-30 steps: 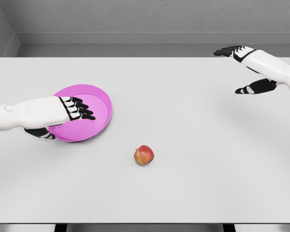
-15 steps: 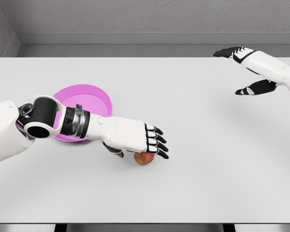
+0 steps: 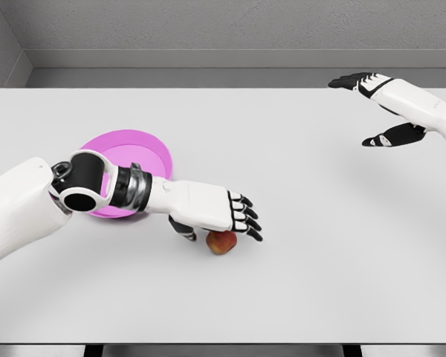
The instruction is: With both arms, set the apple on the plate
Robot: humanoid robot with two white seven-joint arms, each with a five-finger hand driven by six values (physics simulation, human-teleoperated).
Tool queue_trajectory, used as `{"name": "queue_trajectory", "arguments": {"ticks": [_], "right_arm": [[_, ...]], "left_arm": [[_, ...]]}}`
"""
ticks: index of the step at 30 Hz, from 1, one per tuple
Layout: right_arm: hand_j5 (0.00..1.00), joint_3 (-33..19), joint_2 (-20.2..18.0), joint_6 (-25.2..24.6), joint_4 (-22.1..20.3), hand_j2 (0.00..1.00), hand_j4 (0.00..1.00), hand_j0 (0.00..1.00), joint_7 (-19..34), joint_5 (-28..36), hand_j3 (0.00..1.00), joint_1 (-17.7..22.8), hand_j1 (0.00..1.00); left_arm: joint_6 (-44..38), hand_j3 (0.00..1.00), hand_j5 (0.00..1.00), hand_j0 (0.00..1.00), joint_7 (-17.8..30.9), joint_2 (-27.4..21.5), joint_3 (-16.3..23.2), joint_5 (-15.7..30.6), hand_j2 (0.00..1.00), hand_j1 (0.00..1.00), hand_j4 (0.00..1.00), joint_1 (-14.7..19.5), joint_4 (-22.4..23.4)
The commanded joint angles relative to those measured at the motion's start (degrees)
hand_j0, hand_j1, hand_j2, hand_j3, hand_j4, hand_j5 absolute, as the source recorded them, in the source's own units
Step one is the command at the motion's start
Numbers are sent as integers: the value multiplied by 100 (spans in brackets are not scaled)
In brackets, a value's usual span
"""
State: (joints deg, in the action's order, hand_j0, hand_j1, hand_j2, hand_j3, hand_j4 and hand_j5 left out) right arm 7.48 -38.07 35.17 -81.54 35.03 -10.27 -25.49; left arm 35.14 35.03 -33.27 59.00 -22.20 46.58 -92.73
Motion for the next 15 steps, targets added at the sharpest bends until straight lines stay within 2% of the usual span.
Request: {"name": "queue_trajectory", "arguments": {"ticks": [1, 8, 15], "right_arm": [[100, -1, -7, -17, -2, 100, 100, 100, -3, 43, 100, 0, 100], [100, -1, -7, -17, -2, 100, 100, 100, -3, 43, 100, 0, 100], [100, -1, -7, -17, -11, 100, 100, 100, -3, 43, 100, 9, 100]], "left_arm": [[-14, 98, 98, 98, -3, -4, 41, -56, 98, 98, 98, 0, 27], [-14, 90, 90, 90, -3, -13, 234, -65, 90, 90, 90, 9, -17], [-14, 89, 89, 89, -3, -22, 234, -65, 89, 89, 89, 9, -17]]}}
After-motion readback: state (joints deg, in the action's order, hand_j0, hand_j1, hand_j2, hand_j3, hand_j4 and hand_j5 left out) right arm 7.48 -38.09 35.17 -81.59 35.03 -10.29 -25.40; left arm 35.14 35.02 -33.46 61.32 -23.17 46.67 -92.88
